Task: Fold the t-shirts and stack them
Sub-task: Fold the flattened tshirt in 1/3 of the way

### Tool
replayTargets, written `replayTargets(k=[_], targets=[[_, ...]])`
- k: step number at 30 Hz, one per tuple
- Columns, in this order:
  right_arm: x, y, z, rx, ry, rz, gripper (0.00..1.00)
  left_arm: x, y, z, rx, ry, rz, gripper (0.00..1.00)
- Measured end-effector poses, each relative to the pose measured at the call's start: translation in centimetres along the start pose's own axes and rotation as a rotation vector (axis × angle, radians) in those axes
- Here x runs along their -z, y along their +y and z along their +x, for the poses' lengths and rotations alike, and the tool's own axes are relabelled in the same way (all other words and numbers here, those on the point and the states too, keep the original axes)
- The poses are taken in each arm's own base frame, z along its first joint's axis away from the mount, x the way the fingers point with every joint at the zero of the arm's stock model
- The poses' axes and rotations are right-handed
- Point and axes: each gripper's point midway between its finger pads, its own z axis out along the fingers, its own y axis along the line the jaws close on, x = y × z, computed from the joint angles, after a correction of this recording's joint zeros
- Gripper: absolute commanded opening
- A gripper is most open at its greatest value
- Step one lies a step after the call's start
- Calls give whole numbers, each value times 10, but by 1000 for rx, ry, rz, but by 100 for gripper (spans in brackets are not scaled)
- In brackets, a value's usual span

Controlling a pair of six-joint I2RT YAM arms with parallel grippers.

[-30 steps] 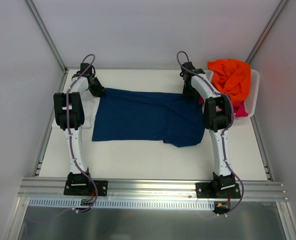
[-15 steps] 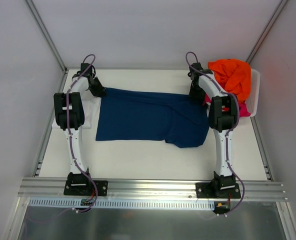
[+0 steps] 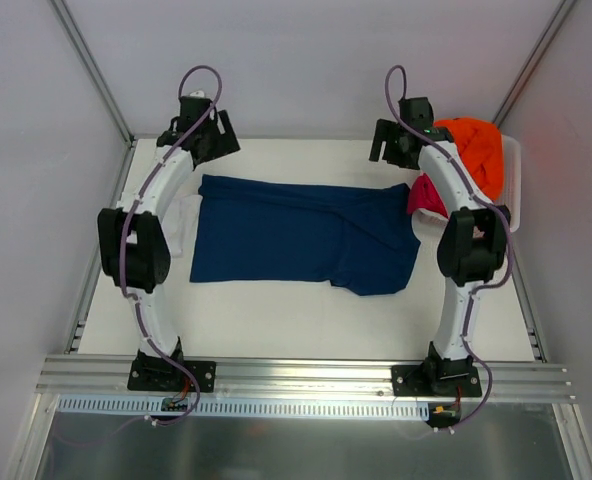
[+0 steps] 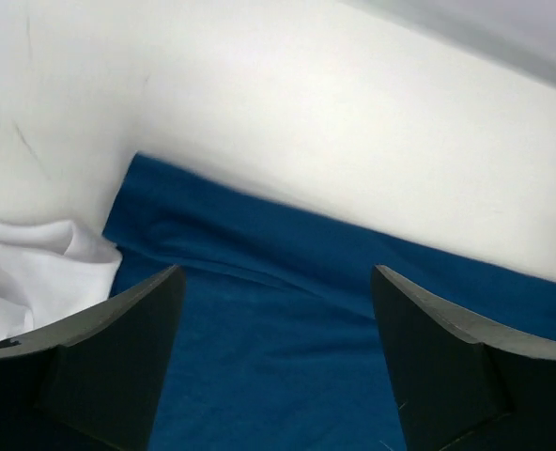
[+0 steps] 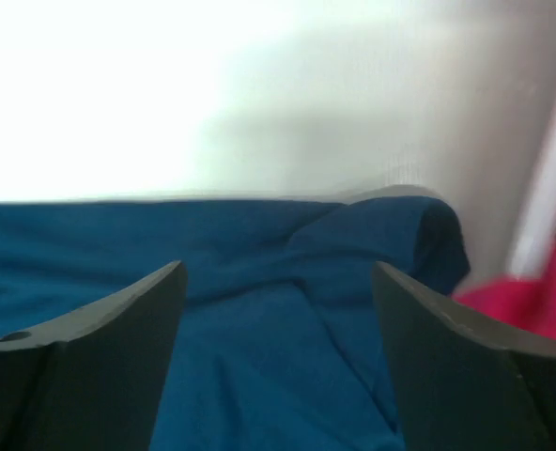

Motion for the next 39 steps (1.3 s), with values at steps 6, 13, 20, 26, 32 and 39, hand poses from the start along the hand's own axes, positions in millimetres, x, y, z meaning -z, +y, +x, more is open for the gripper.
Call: replayTargets(k=[6,13,20,26,32,39], targets=[[95,16,-30,20,-175,-70,89,107,-61,-45,-69,-224,138,80],[60,13,-26,33,-101,-46,10,153,-21,4,-25,-213,129,63],[-30,-20,52,40,199,79,1,154,31,117,12,-10,52,3],[-28,-56,67,28,252,227,1,199,35,123,50,-106,133,6],[1,-96,78,11,255,384,1,214,33,125,52,-140,179,7],[30,-126,85,-41,244,478,0,198,35,146,46,-57,175,6]])
